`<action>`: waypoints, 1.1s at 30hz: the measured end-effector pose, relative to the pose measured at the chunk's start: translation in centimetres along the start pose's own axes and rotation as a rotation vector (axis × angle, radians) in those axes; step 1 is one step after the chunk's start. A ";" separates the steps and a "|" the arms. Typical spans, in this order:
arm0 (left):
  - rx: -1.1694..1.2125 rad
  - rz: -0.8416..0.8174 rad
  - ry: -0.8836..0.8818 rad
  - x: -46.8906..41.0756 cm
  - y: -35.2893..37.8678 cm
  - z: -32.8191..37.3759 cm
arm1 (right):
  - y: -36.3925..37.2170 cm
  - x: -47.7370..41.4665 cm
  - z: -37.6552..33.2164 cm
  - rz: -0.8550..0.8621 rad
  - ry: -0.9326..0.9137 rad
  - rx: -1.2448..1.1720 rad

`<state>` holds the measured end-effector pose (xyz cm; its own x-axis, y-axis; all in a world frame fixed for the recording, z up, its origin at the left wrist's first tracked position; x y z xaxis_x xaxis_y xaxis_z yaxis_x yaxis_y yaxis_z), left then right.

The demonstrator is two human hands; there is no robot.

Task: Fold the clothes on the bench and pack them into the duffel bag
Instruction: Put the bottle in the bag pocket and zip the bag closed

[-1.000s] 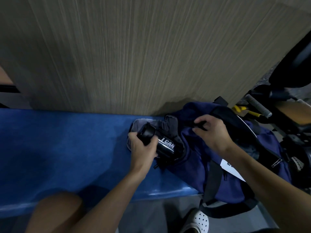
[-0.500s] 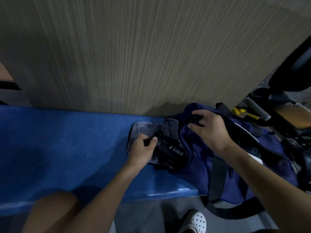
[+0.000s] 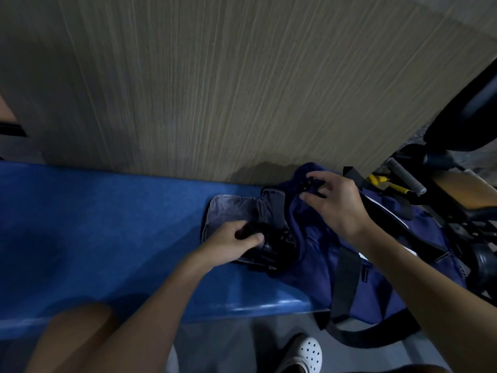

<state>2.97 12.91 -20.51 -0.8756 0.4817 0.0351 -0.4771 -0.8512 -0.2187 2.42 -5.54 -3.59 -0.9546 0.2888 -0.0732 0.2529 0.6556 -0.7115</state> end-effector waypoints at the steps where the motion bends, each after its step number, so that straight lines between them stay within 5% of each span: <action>1: 0.026 -0.034 -0.012 0.1 0.0 -0.1 | 0.1 0.0 0.0 -0.001 0.005 -0.008; 6: 0.022 -0.168 0.072 0.4 0.9 0.7 | 0.1 0.1 -0.3 -0.001 -0.010 -0.011; 12: -0.033 -0.003 0.071 0.0 1.3 0.2 | 0.1 0.2 -0.7 0.004 -0.013 -0.014; 33: -0.410 0.044 0.157 0.2 4.1 1.4 | 0.5 0.8 -0.7 -0.024 -0.063 -0.002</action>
<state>0.71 9.28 -20.04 -0.8573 0.4995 -0.1251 -0.3421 -0.7341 -0.5865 1.91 -4.47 -3.53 -0.9683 0.2289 -0.0998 0.2302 0.6631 -0.7123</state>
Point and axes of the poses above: each hand's wrist, its own x-axis away from the middle knuckle, its own y-axis out of the palm, z = x × y, the point moved 10 cm from there along -x, towards the middle knuckle, and after that the axes turned 10 degrees about y, right-handed, at the moved point
